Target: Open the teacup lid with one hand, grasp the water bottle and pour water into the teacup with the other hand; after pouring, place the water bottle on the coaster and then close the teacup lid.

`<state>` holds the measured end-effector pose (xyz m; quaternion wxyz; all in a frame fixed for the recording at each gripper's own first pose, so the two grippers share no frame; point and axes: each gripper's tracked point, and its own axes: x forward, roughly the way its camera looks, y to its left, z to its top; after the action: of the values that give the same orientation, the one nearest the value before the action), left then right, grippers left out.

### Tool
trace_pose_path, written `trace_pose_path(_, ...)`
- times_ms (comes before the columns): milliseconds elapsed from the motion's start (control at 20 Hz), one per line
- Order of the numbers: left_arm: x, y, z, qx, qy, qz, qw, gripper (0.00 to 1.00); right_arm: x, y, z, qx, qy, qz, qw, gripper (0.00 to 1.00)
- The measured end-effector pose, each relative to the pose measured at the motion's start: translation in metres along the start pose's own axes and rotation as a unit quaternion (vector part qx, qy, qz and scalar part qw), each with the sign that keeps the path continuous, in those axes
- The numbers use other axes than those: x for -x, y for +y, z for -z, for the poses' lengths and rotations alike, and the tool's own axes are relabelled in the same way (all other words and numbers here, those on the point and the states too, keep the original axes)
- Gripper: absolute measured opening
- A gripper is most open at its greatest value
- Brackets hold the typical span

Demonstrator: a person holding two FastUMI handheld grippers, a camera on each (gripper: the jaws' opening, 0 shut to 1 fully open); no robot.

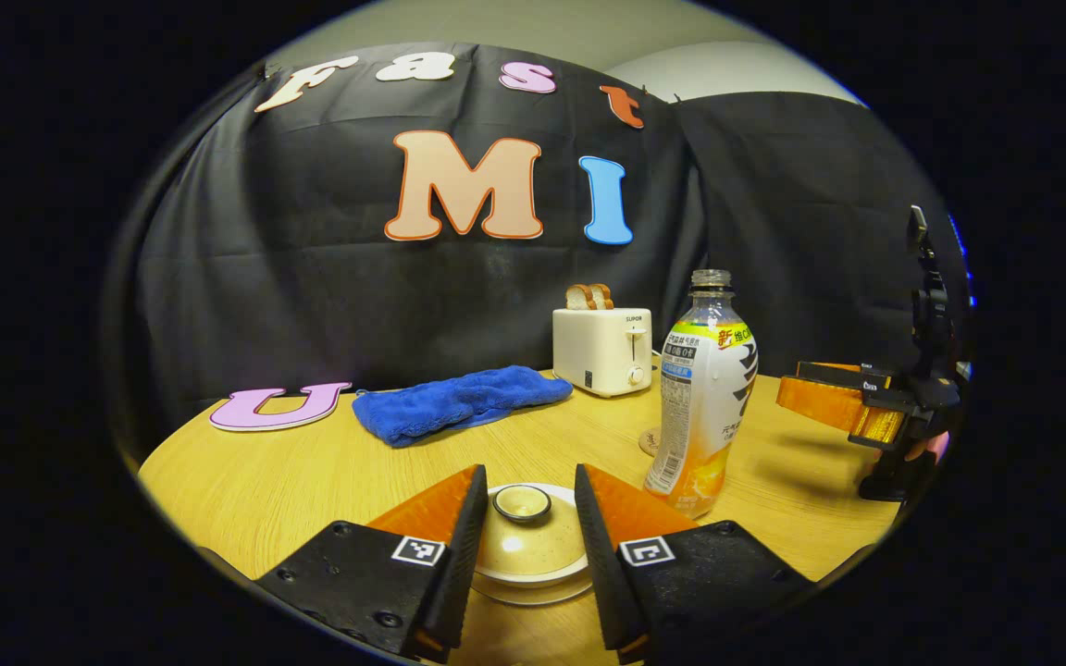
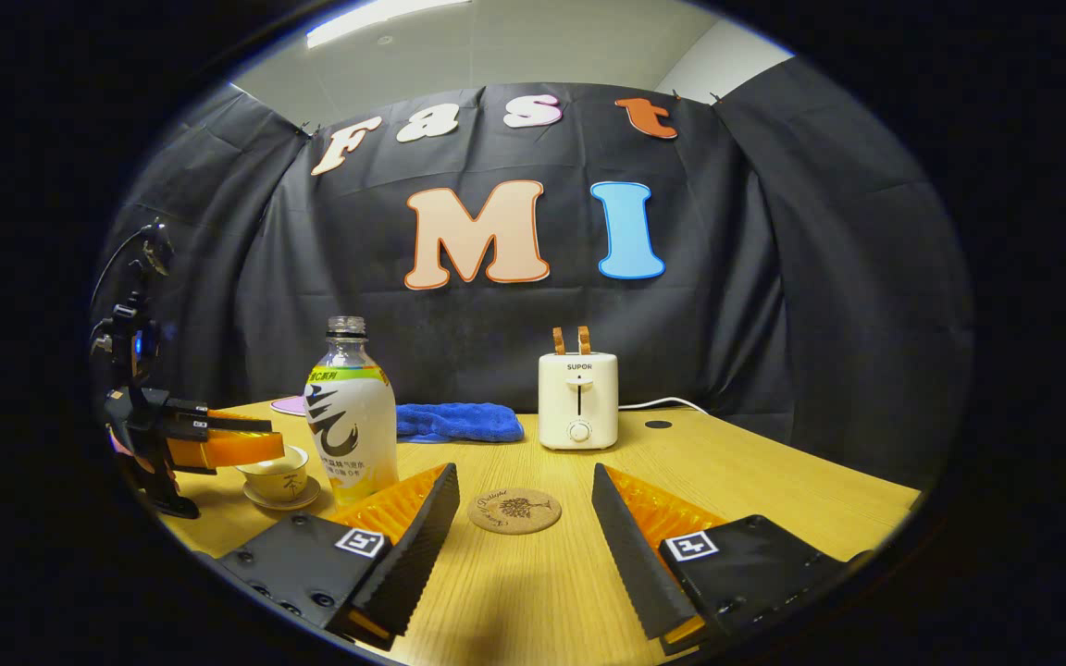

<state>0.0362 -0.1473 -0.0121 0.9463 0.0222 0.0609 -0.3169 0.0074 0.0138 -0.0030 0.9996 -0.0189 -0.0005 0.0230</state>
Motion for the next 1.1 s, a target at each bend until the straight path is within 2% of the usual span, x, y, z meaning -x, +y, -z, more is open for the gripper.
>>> trace_pose_path(50, -0.001, 0.0, 0.001, -0.001, 0.002, -0.002, 1.0, 0.47, 0.0, 0.0, 0.0, 0.0, 0.0, 0.0, 1.0, 0.88)
trace_pose_path(150, 0.0, 0.004, 0.0, 0.002, 0.0, -0.007, 1.0, 0.37, 0.0, 0.0, 0.0, 0.0, 0.0, 0.0, 1.0, 0.98)
trace_pose_path(250, -0.001, 0.004, 0.001, 0.004, -0.001, -0.007, 1.0, 0.29, 0.0, 0.0, 0.0, 0.0, 0.0, 0.0, 1.0, 0.94)
trace_pose_path(400, 0.0, 0.006, 0.0, 0.005, -0.006, -0.013, 1.0, 0.28, 0.0, 0.001, 0.0, 0.0, 0.0, -0.002, 1.0, 0.88)
trace_pose_path(650, 0.01, 0.011, -0.014, 0.011, -0.056, -0.032, 0.998, 0.28, 0.0, 0.008, 0.0, -0.001, 0.001, -0.021, 1.0, 0.88)
trace_pose_path(700, 0.011, 0.012, -0.018, 0.007, -0.07, -0.035, 0.997, 0.29, 0.0, 0.013, 0.001, -0.001, 0.001, -0.033, 0.999, 0.93)
trace_pose_path(800, 0.011, 0.016, -0.013, 0.01, -0.06, -0.048, 0.997, 0.28, 0.001, 0.023, 0.001, -0.002, 0.002, -0.061, 0.998, 0.93)
trace_pose_path(850, 0.013, 0.018, -0.016, 0.008, -0.067, -0.052, 0.996, 0.29, 0.002, 0.029, 0.001, -0.003, 0.003, -0.075, 0.997, 0.99)
trace_pose_path(900, 0.013, 0.023, -0.015, 0.008, -0.064, -0.061, 0.996, 0.29, 0.002, 0.035, 0.002, -0.004, 0.004, -0.092, 0.996, 0.99)
trace_pose_path(950, 0.016, 0.029, -0.014, 0.01, -0.062, -0.074, 0.995, 0.29, 0.004, 0.043, 0.003, -0.005, 0.006, -0.112, 0.994, 0.86)
trace_pose_path(1000, 0.02, 0.035, -0.014, 0.009, -0.065, -0.088, 0.994, 0.29, 0.006, 0.052, 0.003, -0.006, 0.007, -0.136, 0.991, 0.87)
trace_pose_path(1050, 0.025, 0.044, -0.014, 0.01, -0.064, -0.105, 0.992, 0.28, 0.008, 0.062, 0.003, -0.007, 0.008, -0.158, 0.987, 0.93)
trace_pose_path(1100, 0.029, 0.051, -0.012, 0.011, -0.063, -0.122, 0.99, 0.28, 0.009, 0.07, 0.004, -0.007, 0.01, -0.179, 0.984, 0.87)
